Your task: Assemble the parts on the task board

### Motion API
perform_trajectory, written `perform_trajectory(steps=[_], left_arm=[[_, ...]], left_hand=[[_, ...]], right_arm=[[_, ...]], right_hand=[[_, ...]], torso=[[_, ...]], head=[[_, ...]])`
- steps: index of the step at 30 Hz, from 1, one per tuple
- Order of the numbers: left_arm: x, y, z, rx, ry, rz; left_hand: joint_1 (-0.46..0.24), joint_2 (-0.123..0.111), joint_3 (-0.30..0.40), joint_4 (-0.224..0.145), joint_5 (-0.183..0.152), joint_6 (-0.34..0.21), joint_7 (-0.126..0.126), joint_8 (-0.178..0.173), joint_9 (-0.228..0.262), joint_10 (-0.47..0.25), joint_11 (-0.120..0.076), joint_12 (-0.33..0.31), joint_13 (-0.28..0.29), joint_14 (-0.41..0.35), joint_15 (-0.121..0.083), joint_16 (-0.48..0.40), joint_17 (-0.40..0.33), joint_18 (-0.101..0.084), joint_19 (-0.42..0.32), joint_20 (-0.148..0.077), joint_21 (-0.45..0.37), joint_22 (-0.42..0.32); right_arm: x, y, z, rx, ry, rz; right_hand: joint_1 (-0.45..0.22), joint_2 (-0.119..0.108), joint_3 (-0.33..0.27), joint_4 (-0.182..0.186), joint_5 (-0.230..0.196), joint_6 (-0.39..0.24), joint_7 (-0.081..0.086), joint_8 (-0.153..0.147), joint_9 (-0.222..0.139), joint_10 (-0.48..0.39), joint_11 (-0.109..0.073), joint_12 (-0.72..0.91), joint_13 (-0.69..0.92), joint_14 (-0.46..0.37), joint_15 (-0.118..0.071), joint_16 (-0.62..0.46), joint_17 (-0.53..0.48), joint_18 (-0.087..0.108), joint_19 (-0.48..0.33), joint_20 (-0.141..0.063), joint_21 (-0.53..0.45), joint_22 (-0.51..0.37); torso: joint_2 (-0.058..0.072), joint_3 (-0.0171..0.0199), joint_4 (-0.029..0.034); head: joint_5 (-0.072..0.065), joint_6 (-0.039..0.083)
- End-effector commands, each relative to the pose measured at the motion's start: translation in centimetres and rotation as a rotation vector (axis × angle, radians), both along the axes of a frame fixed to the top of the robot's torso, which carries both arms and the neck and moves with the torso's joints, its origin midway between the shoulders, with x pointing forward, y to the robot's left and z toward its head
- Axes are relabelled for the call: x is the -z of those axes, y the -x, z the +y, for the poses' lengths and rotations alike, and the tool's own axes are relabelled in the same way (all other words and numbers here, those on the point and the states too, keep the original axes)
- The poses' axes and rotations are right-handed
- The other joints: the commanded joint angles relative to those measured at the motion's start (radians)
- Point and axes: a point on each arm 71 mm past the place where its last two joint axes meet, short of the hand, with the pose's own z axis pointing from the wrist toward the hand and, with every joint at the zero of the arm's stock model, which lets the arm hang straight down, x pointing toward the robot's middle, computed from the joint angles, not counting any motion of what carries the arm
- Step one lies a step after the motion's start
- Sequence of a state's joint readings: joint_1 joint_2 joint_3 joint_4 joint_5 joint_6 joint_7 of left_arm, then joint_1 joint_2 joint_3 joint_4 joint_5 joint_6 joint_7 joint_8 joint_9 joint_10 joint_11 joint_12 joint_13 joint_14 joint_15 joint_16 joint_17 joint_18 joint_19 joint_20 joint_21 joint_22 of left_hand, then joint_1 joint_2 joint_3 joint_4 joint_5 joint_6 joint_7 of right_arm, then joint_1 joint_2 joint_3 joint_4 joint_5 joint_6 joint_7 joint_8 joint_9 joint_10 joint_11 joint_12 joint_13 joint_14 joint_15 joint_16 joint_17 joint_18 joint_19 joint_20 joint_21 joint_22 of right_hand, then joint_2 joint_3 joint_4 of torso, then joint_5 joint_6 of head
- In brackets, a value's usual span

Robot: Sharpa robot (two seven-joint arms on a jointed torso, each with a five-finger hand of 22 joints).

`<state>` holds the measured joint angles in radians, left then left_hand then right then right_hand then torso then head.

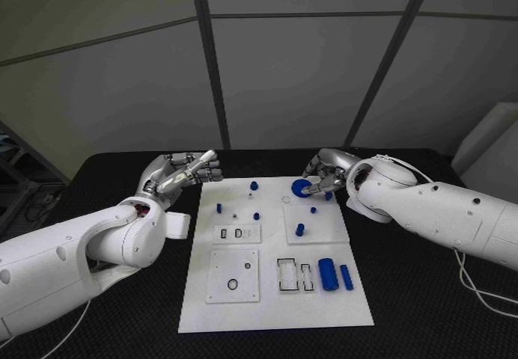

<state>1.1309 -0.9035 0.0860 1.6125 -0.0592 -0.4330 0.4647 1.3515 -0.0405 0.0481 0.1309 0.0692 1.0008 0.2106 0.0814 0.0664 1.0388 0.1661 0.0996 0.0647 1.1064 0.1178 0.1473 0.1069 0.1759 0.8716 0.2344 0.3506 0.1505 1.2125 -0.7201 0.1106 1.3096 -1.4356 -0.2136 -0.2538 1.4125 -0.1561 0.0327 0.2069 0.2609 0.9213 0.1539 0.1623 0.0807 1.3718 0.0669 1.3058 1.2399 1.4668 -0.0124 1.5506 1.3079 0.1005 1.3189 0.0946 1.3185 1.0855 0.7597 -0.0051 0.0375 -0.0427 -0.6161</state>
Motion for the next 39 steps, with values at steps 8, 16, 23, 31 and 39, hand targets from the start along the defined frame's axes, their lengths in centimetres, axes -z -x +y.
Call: perform_trajectory(steps=[8, 16, 23, 31, 39], left_arm=[[-0.1, 0.0, -0.2, 0.016, 0.001, -0.009], [-0.1, 0.0, -0.2, 0.017, 0.001, -0.008], [-0.1, -0.1, -0.2, 0.018, 0.001, -0.006], [-0.1, -0.1, -0.2, 0.019, 0.001, -0.004], [-0.1, -0.1, -0.2, 0.022, 0.001, -0.002]], left_hand=[[-0.005, 0.004, -0.001, -0.005, -0.003, 0.007, 0.002, -0.004, 0.001, 0.007, -0.002, 0.000, 0.001, 0.002, 0.004, -0.003, 0.002, 0.007, -0.003, 0.001, -0.003, -0.002], [-0.005, 0.005, -0.001, -0.005, -0.003, 0.008, 0.002, -0.004, 0.001, 0.008, -0.002, 0.000, 0.001, 0.002, 0.004, -0.004, 0.002, 0.007, -0.003, 0.001, -0.003, -0.002], [-0.005, 0.005, -0.001, -0.006, -0.003, 0.008, 0.002, -0.005, 0.001, 0.008, -0.002, 0.000, 0.001, 0.002, 0.004, -0.004, 0.002, 0.007, -0.003, 0.001, -0.003, -0.002], [-0.005, 0.005, -0.001, -0.006, -0.003, 0.008, 0.002, -0.005, 0.001, 0.008, -0.002, 0.000, 0.001, 0.002, 0.004, -0.004, 0.002, 0.007, -0.003, 0.001, -0.003, -0.002], [-0.005, 0.005, -0.001, -0.006, -0.003, 0.008, 0.002, -0.005, 0.001, 0.008, -0.002, 0.000, 0.001, 0.002, 0.004, -0.004, 0.002, 0.007, -0.003, 0.001, -0.003, -0.002]], right_arm=[[0.6, -0.6, 0.3, 0.008, 0.022, 0.063], [0.8, -0.8, 0.3, 0.014, 0.028, 0.073], [1.0, -1.1, 0.3, 0.021, 0.035, 0.083], [1.0, -1.2, 0.4, 0.026, 0.060, 0.064], [0.8, -1.3, 0.9, 0.016, 0.096, 0.028]], right_hand=[[0.014, 0.003, 0.001, 0.013, 0.007, -0.006, 0.000, 0.013, 0.002, 0.018, 0.000, 0.031, 0.035, 0.098, 0.006, 0.008, 0.234, -0.007, 0.007, 0.006, 0.011, 0.009], [0.018, 0.008, 0.002, 0.014, 0.009, -0.006, 0.000, 0.017, 0.002, 0.026, 0.001, 0.047, 0.054, 0.099, 0.007, 0.010, 0.239, -0.008, 0.010, 0.006, 0.015, 0.015], [0.029, 0.021, 0.008, 0.010, 0.011, -0.003, 0.000, 0.024, 0.003, 0.039, 0.001, 0.070, 0.081, 0.099, 0.007, 0.012, 0.242, -0.010, 0.012, 0.007, 0.020, 0.024], [0.043, 0.038, 0.018, -0.001, 0.013, 0.010, -0.001, 0.036, 0.004, 0.055, 0.000, 0.096, 0.112, 0.101, 0.007, 0.014, 0.247, -0.012, 0.016, 0.007, 0.027, 0.035], [0.047, 0.041, 0.021, -0.006, 0.013, 0.013, -0.002, 0.039, 0.004, 0.059, 0.000, 0.102, 0.120, 0.101, 0.007, 0.015, 0.251, -0.013, 0.019, 0.007, 0.030, 0.041]], torso=[[-0.001, 0.0002, -0.0011], [0.000, 0.0003, -0.0004], [0.000, 0.0007, -0.0009], [0.000, 0.0011, -0.0007], [0.001, 0.0012, -0.0008]], head=[[0.002, -0.005], [0.001, -0.008], [0.002, -0.009], [0.001, -0.011], [0.001, -0.013]])
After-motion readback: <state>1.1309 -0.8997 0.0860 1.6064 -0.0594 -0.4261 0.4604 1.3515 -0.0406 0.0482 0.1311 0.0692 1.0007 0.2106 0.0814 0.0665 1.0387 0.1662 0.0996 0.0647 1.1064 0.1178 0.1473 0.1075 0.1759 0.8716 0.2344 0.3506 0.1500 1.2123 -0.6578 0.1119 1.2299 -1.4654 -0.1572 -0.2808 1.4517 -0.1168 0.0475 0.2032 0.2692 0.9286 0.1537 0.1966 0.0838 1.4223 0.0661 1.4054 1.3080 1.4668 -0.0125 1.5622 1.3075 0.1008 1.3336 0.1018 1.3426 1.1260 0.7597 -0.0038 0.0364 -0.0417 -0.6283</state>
